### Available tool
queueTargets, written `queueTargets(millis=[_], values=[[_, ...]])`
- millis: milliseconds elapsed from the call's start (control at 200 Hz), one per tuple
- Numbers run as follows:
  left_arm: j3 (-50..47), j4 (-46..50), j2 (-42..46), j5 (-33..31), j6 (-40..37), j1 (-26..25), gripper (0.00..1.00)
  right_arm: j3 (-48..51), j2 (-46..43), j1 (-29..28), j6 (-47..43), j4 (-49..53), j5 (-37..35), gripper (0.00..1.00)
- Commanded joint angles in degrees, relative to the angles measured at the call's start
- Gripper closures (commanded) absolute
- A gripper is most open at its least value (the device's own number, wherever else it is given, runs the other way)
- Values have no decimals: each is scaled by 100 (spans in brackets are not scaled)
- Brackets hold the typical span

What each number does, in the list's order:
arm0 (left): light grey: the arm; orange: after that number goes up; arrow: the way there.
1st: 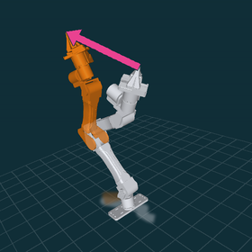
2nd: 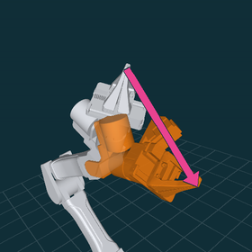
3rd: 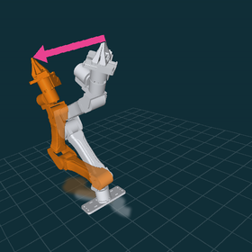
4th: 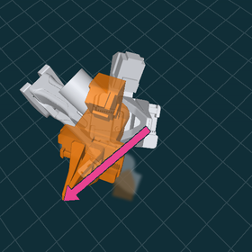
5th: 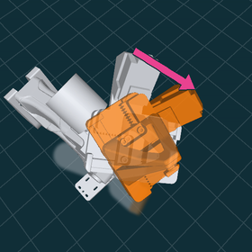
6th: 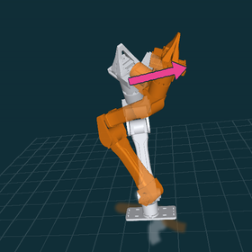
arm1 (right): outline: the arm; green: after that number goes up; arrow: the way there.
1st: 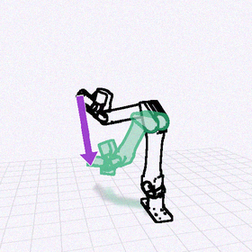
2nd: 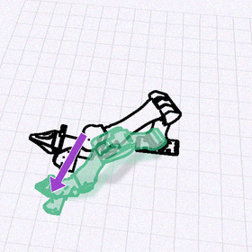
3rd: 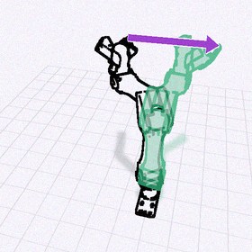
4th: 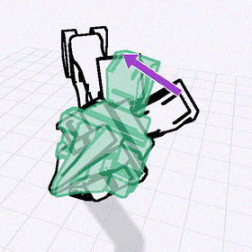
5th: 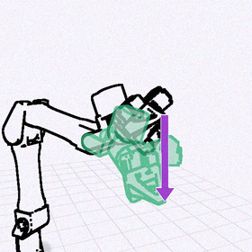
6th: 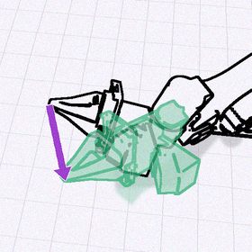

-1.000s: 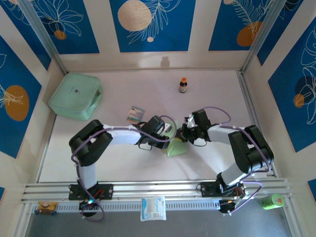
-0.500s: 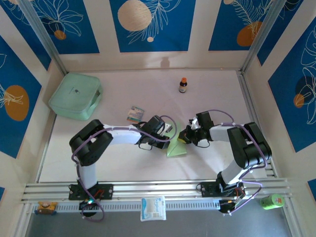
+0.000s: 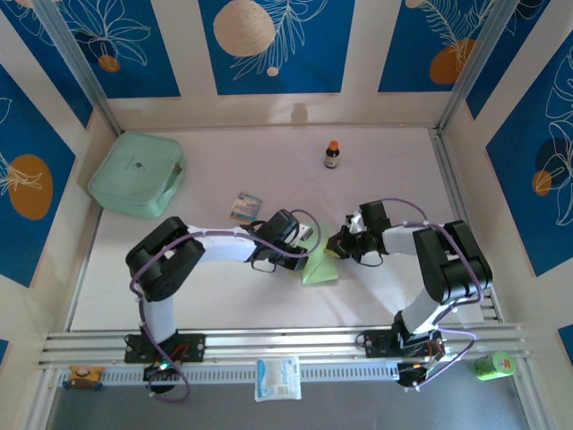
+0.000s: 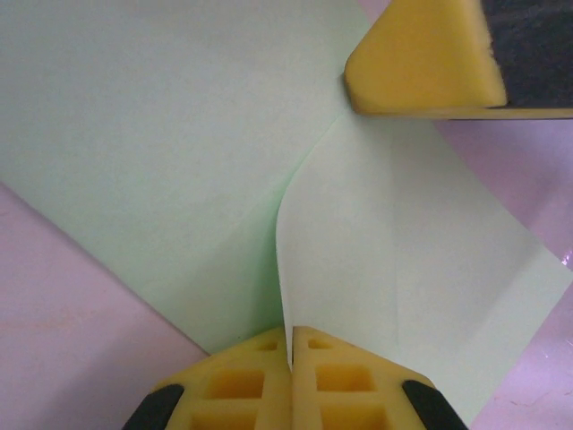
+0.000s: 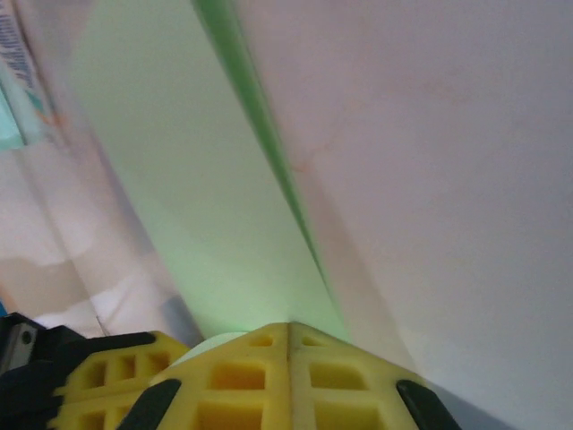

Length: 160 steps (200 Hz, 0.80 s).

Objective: Fold a paper plane with a square sheet of paper (pick it up from the middle)
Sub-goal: Fold the triangle a second time at the center of the table.

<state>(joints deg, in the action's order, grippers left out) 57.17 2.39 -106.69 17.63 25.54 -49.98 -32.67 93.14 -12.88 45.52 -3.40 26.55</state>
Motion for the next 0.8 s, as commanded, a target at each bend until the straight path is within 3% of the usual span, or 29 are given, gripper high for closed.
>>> queueTargets(millis=[0, 325, 570, 795], values=[[13, 385, -180, 75, -99, 32, 97, 207, 175, 81, 15, -49, -32, 96], [40, 399, -172, 65, -84, 33, 97, -130, -637, -176, -75, 417, 102, 96], [31, 408, -174, 66, -94, 38, 97, -46, -212, -671, -70, 681, -644, 97], [67, 426, -189, 66, -94, 41, 97, 58, -170, -472, -55, 463, -340, 97]])
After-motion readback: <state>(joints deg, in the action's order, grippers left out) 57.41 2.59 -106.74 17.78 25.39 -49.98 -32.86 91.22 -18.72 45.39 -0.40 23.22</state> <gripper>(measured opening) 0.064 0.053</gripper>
